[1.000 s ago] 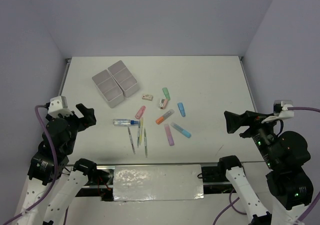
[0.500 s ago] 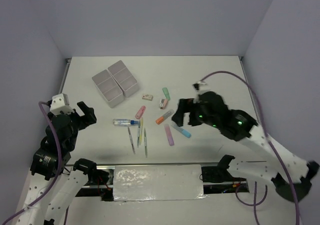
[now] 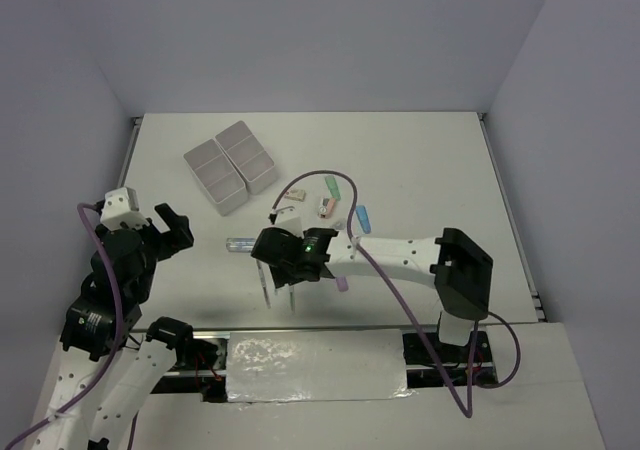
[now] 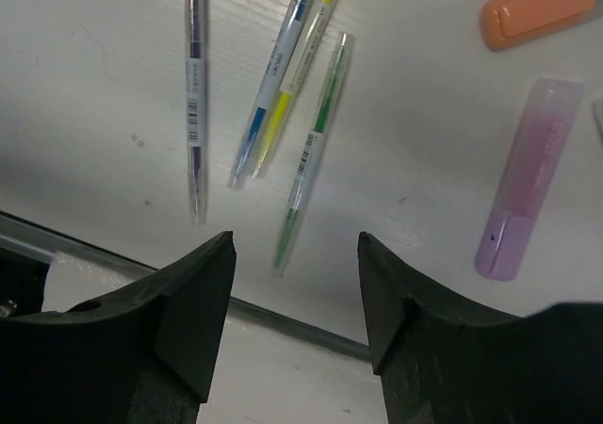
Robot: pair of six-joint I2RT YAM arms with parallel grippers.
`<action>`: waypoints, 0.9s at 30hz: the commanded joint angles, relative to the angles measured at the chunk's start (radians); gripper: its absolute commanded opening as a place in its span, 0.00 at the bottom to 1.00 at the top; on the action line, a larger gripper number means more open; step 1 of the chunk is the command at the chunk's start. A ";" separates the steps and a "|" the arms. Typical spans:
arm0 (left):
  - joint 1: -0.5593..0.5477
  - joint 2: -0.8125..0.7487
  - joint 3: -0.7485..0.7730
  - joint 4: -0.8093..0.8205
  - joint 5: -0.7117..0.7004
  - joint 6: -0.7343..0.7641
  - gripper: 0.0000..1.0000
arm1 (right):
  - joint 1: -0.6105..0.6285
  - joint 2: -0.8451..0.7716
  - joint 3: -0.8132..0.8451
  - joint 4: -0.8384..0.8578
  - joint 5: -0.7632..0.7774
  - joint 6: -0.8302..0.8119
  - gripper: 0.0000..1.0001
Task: Sort the stationery into containers
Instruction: Pick up the pen from the center of the board.
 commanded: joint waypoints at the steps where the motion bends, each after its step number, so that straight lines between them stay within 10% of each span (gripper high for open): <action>1: 0.003 -0.022 0.005 0.029 0.014 -0.005 0.99 | 0.003 0.036 0.054 0.041 -0.003 0.019 0.61; 27: -0.018 -0.088 0.006 0.023 -0.004 -0.014 0.99 | -0.054 0.287 0.077 0.055 -0.117 -0.001 0.40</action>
